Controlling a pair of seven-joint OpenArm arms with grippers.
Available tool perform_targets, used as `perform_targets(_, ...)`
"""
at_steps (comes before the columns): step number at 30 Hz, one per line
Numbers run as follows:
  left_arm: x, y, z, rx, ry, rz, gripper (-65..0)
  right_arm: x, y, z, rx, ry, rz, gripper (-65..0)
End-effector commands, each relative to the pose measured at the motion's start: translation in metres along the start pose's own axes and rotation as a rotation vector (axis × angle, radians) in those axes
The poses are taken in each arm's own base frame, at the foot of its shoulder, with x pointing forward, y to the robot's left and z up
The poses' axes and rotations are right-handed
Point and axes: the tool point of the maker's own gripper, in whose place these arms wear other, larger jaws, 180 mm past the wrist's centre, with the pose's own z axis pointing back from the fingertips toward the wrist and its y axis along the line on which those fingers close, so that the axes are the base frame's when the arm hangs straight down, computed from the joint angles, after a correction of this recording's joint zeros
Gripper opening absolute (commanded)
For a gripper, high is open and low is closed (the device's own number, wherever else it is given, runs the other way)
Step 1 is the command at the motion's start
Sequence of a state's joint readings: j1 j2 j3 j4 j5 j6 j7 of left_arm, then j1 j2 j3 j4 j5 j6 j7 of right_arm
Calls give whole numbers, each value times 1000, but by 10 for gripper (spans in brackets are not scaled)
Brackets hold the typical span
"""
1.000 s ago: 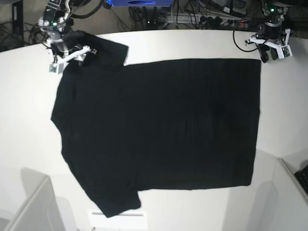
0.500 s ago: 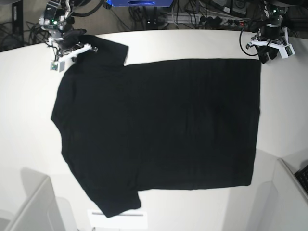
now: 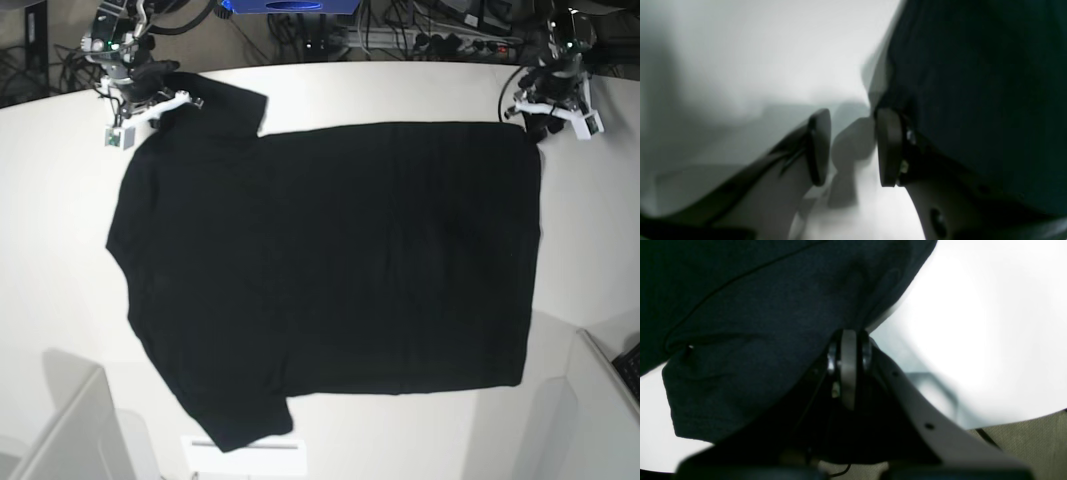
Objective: Fold the T-shirt properly
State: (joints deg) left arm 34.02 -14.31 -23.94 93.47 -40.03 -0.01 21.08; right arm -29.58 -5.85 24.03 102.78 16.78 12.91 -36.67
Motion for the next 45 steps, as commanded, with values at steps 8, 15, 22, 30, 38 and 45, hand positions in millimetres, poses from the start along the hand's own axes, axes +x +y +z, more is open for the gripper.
perform_targets(8, 1, -13, 16, -29, -11, 7, -420, -12, -1, 1, -5, 56, 7, -650)
perform_targets(15, 17, -5, 24, -5, -58, 13, -418, -12, -2, 1, -8, 56, 9, -650)
perform_targets(22, 22, -10, 22, -19, -70, 12, -408, -12, -2, 1, -8, 56, 9, -650)
perform_targets(30, 20, -8, 21, -14, -66, 14, -171, -11, -4, 1, -11, 55, 14, -650)
perform_targets(38, 20, -11, 17, -19, -64, 23, -171, -12, -5, 1, -12, 57, 15, -650)
perform_targets(45, -5, -4, -10, 5, 5, 68, -173, -22, -6, -3, -12, 85, 4, -650)
